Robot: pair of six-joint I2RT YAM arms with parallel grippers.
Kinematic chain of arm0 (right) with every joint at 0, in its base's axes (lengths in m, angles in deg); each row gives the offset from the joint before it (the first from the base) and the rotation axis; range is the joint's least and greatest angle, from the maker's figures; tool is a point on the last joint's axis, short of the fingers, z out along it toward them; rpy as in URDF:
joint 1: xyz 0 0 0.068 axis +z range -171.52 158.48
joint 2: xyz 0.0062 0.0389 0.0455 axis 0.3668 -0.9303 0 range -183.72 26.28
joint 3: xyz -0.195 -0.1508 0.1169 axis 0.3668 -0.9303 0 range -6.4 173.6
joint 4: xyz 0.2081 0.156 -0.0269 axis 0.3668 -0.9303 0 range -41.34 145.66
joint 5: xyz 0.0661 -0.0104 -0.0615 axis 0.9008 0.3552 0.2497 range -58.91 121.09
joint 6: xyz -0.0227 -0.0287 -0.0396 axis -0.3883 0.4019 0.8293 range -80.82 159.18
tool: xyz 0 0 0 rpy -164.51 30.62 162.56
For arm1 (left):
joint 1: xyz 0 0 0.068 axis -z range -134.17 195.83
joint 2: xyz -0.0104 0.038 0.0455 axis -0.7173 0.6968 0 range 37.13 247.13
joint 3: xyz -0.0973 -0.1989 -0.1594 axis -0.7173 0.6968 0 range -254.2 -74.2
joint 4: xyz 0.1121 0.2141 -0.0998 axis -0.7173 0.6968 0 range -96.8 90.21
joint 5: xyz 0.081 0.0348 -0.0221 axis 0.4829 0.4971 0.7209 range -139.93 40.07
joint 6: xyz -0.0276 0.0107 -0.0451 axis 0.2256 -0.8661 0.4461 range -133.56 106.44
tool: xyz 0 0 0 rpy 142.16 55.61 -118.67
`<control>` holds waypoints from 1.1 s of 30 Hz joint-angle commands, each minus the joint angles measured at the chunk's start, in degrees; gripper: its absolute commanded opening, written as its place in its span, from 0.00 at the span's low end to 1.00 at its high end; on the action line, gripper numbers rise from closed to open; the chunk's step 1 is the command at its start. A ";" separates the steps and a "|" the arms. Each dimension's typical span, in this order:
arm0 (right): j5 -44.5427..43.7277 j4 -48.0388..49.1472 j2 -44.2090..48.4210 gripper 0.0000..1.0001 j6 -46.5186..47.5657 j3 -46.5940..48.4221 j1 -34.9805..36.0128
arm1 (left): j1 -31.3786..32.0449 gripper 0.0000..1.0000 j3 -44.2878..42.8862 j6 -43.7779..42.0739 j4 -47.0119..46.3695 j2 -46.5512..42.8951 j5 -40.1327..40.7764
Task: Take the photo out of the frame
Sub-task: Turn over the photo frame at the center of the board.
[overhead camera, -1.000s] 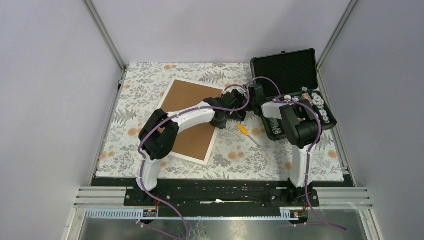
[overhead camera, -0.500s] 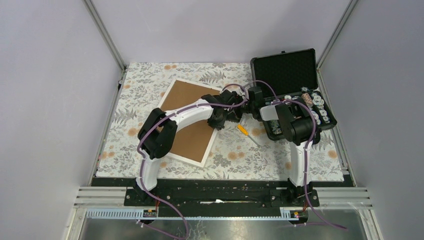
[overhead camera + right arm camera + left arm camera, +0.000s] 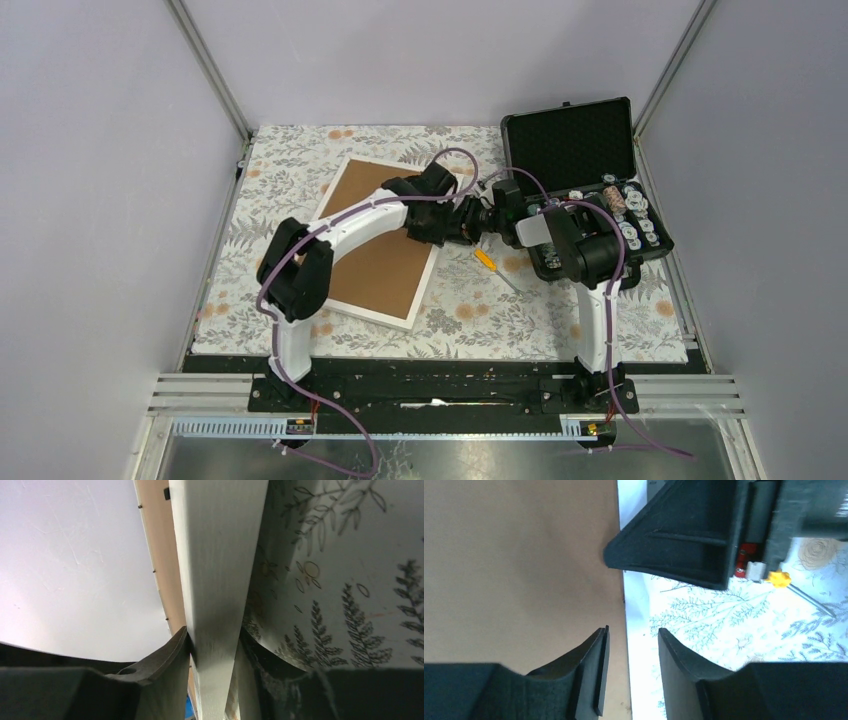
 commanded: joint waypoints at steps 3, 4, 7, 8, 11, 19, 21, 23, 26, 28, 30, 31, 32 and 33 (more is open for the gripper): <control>-1.30 -0.08 4.03 0.16 -0.50 1.19 0.56 | -1.33 0.66 0.62 -5.45 -4.67 -11.73 5.82; -1.47 -0.50 4.73 0.15 -0.61 1.40 0.56 | -1.87 0.77 0.69 -6.16 -4.47 -12.78 6.94; -2.14 -3.05 6.32 0.10 0.16 2.56 0.52 | -4.24 0.98 0.54 -8.43 -4.01 -15.00 8.07; -2.51 -4.10 6.79 0.08 0.67 3.29 0.54 | -5.29 0.99 0.21 -9.29 -3.66 -15.35 6.22; -4.13 -9.46 8.04 0.00 1.57 5.14 0.56 | -6.51 0.99 -1.48 -12.75 -1.25 -15.01 3.84; -5.62 -11.97 9.00 0.00 -6.48 8.26 0.55 | 0.26 0.99 0.29 -17.62 -1.95 -16.00 10.03; -6.12 -12.10 9.05 0.00 -8.85 8.91 0.54 | 1.33 0.99 2.56 -18.45 -3.73 -18.23 7.66; -6.65 -12.23 9.05 0.00 -11.24 9.60 0.53 | 3.72 0.99 5.37 -20.05 -5.78 -20.40 8.17; -6.87 -12.25 8.95 0.00 -15.76 11.02 0.80 | 7.40 0.99 6.78 -20.61 -5.14 -20.11 12.09; -6.79 -12.71 8.73 0.00 -17.49 12.45 1.11 | 9.54 0.99 6.34 -20.92 -4.11 -18.29 17.66; -7.42 -15.81 8.72 0.00 -17.82 14.60 1.29 | 11.30 0.99 5.29 -21.44 -2.62 -15.95 23.86; -7.85 -17.41 8.84 0.00 -17.80 15.74 1.37 | 12.03 0.99 5.11 -22.02 -2.16 -14.83 27.05; -8.18 -17.92 9.07 0.00 -18.11 16.25 1.50 | 12.46 0.99 5.27 -22.20 -2.15 -13.94 29.67; -8.50 -18.26 9.33 0.00 -18.66 16.51 1.55 | 12.60 0.99 5.43 -22.05 -2.15 -13.10 31.27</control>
